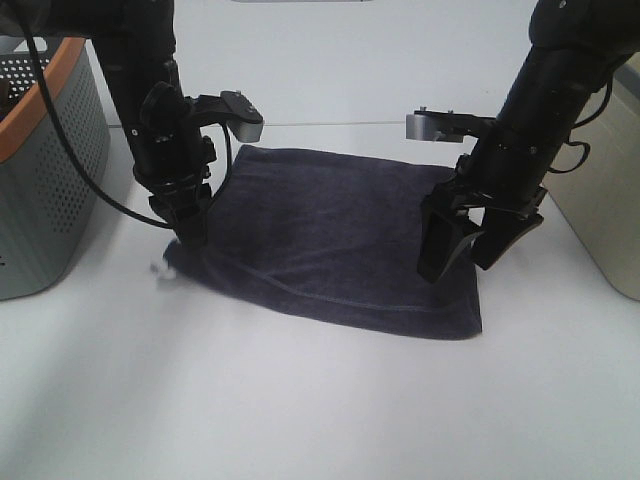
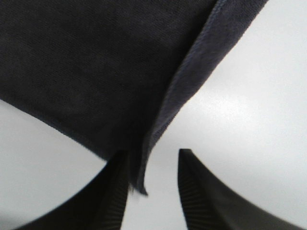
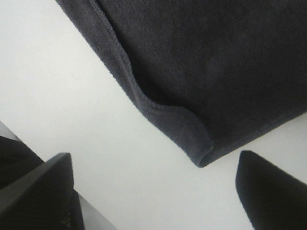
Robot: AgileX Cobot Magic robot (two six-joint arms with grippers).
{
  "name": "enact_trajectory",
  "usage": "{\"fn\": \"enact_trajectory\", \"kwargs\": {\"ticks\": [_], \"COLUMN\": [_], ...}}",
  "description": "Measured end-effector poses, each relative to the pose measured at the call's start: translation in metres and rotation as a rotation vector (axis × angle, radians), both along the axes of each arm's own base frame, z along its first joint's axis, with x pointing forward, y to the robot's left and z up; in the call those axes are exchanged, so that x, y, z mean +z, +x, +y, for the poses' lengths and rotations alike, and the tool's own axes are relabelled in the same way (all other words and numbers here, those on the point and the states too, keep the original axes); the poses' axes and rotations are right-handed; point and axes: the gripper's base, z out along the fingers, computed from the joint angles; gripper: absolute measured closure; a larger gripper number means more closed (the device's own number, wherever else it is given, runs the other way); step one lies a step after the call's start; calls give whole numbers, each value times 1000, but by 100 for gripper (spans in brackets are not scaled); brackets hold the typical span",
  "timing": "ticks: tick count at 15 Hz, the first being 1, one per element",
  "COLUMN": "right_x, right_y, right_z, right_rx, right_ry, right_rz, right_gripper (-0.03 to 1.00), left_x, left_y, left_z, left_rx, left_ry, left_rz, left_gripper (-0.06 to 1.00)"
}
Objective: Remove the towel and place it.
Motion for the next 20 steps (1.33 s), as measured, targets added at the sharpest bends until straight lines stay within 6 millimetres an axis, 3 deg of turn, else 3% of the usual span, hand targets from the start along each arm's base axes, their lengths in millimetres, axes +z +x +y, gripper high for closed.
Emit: {"fn": "enact_trajectory", "kwargs": {"ticks": [1,3,7,10,14,17,20], "right_x": [0,6,43,90,170,216,246], "right_y": [-2,2,17,25,24,17,0], "right_z": [0,1,5,6,-5,-52,-119], "right_rx": [-22,-36,-111,-208,-416,-616,-803], "right_ry": [-7,-6,16,43,88,145,113], "right_rz": [25,17,-90,-205,-385,-476,-571], "right_gripper": [7,7,7,7,7,7,7], "left_x": [0,1,16,64,156,197,235], "left_y": [0,0,5,22,22,19,14], "left_z": [0,0,-4,-12,-11,24,86], "left_rx": [12,46,174,276,526,725,946], "left_ry": [0,-3,-22,-117,-310,-357,-371], "left_rz": [0,6,-25,-155,-310,-389,-494], "left_gripper": [45,30,27,26,26,26,26]}}
